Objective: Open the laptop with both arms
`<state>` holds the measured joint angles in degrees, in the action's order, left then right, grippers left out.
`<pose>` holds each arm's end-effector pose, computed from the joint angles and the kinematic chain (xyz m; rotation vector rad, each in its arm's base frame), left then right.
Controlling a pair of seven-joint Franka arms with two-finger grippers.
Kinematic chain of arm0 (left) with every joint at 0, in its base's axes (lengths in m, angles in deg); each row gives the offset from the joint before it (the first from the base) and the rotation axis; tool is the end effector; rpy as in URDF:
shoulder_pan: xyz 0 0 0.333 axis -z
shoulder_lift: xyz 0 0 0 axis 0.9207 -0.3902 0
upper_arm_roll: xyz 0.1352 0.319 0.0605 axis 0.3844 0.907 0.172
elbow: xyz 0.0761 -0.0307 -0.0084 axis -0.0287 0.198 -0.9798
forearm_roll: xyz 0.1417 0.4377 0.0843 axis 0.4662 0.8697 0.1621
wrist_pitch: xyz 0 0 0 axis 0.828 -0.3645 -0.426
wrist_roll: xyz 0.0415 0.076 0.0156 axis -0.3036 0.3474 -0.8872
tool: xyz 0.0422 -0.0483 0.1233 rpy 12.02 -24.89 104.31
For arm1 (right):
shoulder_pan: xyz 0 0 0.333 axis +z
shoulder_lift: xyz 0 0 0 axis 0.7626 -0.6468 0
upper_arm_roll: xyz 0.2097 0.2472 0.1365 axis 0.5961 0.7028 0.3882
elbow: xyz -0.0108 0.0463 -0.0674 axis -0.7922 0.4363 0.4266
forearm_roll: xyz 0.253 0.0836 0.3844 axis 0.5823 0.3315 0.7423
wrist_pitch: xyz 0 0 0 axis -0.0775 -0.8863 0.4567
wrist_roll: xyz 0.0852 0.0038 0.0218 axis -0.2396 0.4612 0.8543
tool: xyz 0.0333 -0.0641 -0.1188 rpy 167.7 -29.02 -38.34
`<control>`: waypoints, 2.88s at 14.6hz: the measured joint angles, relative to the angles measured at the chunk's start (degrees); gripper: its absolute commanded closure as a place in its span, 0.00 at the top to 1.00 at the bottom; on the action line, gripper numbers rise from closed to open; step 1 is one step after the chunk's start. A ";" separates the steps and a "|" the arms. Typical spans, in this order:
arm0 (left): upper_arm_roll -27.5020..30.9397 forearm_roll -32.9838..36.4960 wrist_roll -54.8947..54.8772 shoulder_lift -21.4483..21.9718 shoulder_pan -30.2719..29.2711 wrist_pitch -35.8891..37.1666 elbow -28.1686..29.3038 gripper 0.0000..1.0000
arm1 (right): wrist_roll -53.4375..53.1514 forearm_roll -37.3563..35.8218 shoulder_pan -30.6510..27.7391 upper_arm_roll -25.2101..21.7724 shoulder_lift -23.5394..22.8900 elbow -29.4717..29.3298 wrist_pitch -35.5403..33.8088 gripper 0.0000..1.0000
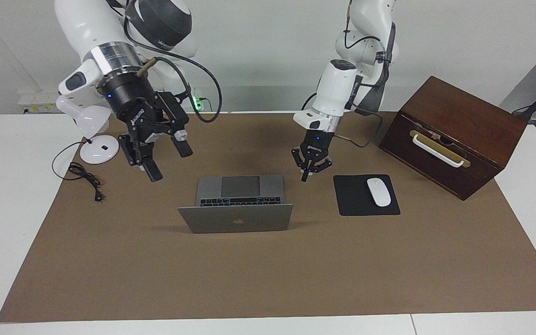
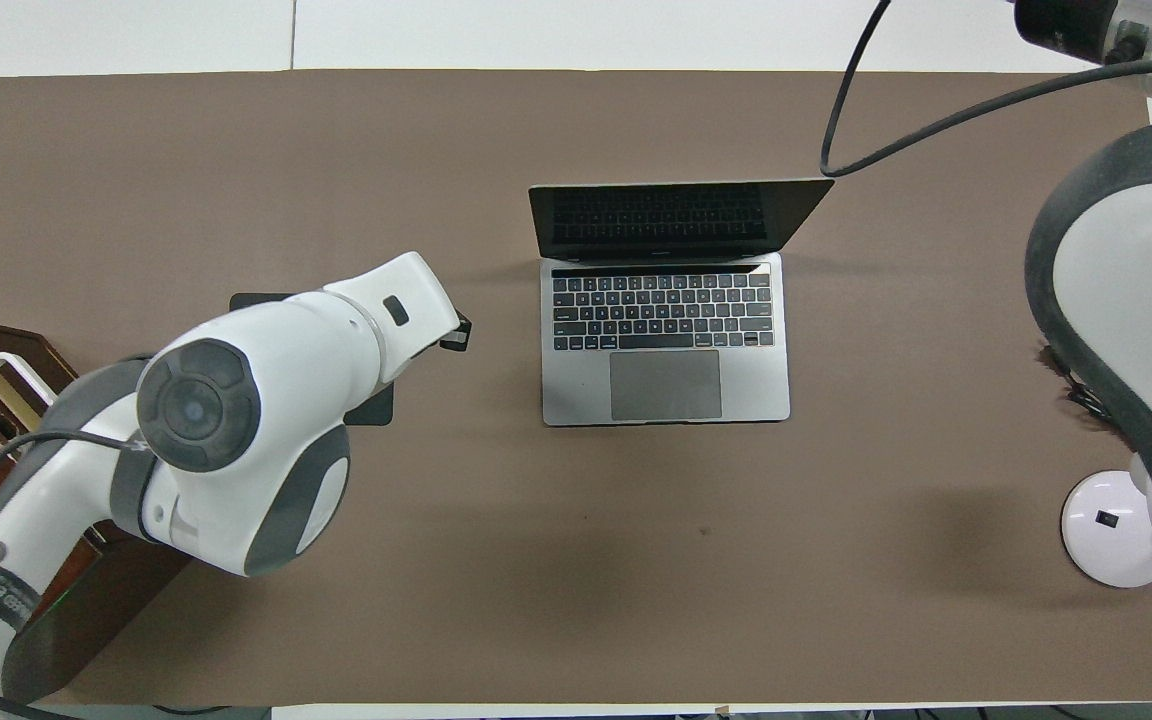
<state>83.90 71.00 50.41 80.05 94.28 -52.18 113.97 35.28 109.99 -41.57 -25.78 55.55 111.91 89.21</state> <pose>0.5847 -0.3031 0.4361 2.9288 -0.5187 0.5512 0.7640 0.1428 0.6800 -2.4346 0.1884 -0.9209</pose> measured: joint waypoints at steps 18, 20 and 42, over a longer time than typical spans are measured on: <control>1.17 -0.47 0.21 2.17 -22.85 42.66 -21.43 1.00 | 3.68 -26.48 -13.74 -1.34 8.09 2.70 -49.84 1.00; 1.32 -0.47 0.34 2.18 -23.06 44.06 -22.44 1.00 | 3.71 -26.48 -14.08 -1.30 10.36 6.56 -47.63 1.00; 1.91 -0.47 0.49 2.17 -23.89 48.90 -26.58 1.00 | 3.71 -26.51 -13.60 -0.10 19.11 15.43 -40.23 1.00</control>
<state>85.81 70.54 50.90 82.22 70.40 -3.27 87.39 38.98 83.48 -55.17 -25.88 74.65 127.34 48.98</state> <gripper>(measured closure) 0.000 0.000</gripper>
